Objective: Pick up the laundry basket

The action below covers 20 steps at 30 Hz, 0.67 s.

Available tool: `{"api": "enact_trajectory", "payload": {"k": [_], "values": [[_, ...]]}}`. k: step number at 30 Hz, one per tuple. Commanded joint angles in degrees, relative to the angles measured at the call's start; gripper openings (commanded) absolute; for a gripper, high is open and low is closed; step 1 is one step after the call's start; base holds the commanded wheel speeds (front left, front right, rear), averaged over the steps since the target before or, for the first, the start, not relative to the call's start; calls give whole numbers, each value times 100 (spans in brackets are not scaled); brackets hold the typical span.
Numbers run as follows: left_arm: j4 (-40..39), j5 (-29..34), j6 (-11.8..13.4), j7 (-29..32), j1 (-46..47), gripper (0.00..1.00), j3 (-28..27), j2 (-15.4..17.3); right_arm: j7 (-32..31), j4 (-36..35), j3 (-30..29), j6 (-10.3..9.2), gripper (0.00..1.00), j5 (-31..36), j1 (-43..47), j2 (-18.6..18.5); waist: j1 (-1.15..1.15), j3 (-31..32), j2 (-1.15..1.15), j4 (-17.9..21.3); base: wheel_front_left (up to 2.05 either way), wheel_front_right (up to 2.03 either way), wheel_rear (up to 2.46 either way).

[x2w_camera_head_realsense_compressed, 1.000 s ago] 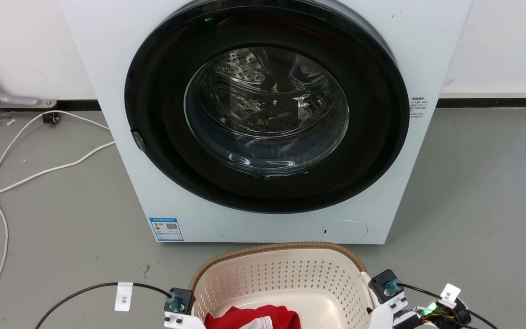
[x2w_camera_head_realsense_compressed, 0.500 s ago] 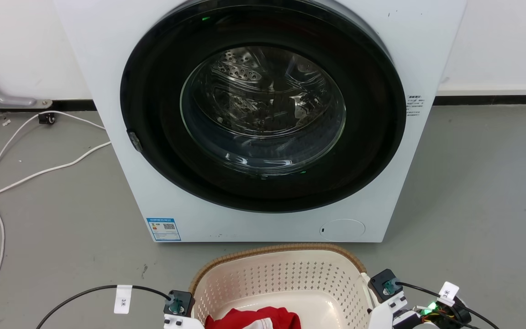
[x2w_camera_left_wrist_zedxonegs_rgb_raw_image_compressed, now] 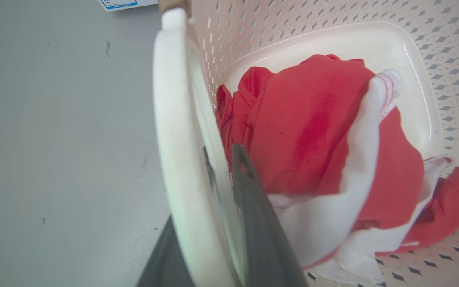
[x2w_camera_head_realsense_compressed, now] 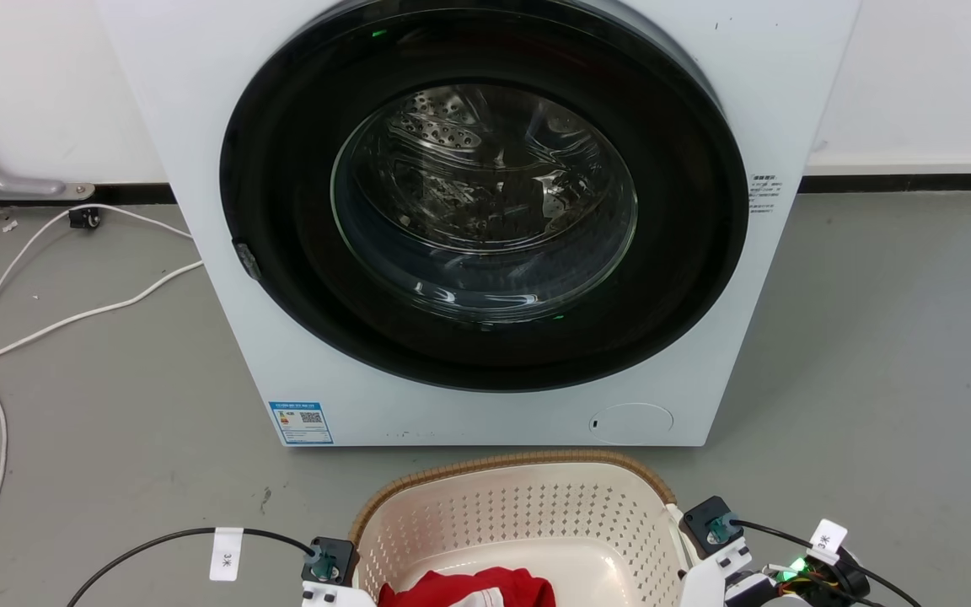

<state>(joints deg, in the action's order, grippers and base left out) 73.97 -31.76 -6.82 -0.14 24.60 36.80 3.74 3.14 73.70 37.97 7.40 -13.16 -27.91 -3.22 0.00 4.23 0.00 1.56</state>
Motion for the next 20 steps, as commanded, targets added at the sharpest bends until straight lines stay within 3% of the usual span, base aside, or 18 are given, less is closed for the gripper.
{"api": "enact_trajectory", "payload": {"k": [1,20], "values": [[-49,28,-110,-32,14,0,80,-76,30,-33,67,16,0,18,-85,63,0,-2,0,2,0,0,0],[-42,-139,-110,73,58,0,210,-65,11,-18,156,16,0,-50,-92,63,0,-5,0,3,0,0,0]]}}
